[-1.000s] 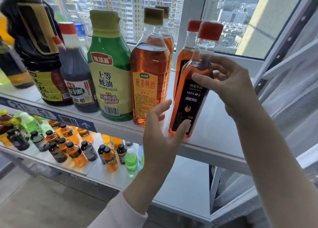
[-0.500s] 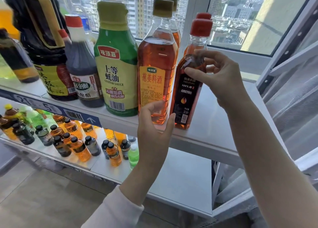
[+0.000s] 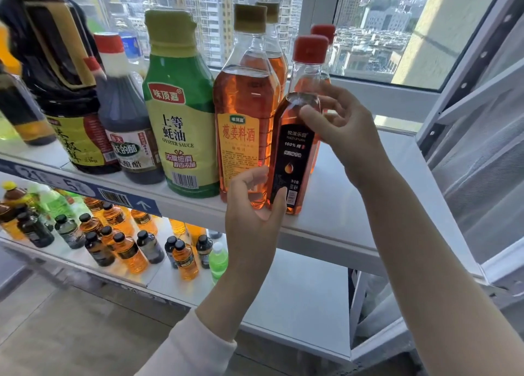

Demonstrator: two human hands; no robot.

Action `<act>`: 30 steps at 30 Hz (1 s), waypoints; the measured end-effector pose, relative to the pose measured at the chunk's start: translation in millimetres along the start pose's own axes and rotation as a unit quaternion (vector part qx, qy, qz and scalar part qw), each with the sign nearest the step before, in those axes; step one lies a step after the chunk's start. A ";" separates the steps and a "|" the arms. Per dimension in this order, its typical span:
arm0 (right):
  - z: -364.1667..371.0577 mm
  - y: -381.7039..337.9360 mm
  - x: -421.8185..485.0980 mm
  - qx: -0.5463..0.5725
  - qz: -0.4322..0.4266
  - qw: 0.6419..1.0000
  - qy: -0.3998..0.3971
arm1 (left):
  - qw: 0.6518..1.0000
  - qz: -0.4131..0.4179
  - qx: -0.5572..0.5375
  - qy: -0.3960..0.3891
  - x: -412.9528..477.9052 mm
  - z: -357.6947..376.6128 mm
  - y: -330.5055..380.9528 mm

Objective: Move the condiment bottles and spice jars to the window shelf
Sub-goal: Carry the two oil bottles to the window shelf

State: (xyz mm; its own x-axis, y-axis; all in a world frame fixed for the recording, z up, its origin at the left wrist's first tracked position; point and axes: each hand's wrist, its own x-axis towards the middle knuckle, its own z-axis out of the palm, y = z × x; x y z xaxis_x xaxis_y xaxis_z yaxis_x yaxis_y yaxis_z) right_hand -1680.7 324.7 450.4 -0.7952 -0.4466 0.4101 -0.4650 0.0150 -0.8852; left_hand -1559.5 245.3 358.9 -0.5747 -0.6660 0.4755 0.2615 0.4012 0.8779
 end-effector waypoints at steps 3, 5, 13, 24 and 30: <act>-2.5 15.0 2.3 0.137 0.063 0.982 0.115 | 1.000 0.003 -0.002 -0.001 1.6 -1.5 1.1; -0.8 30.7 4.8 0.163 0.125 0.967 0.151 | 1.000 0.008 0.000 0.001 2.5 -2.5 0.5; 17.4 53.4 10.7 0.185 0.195 0.962 0.052 | 1.000 0.025 0.001 0.011 5.7 0.2 -0.1; 27.8 61.5 15.3 0.186 0.176 0.966 0.033 | 0.999 0.035 0.008 0.015 6.3 3.8 -2.6; 29.3 62.9 10.3 0.189 0.177 0.965 0.040 | 1.000 0.030 0.006 0.007 3.3 5.4 -4.7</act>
State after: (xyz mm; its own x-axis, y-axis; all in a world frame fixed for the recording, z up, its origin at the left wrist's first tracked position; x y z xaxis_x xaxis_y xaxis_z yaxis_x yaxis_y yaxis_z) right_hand -1706.8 294.8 392.4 -0.9130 -0.4018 0.0699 0.0039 -0.1799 -0.9837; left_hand -1566.7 244.6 356.0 -0.5469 -0.6495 0.5283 0.2859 0.4482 0.8470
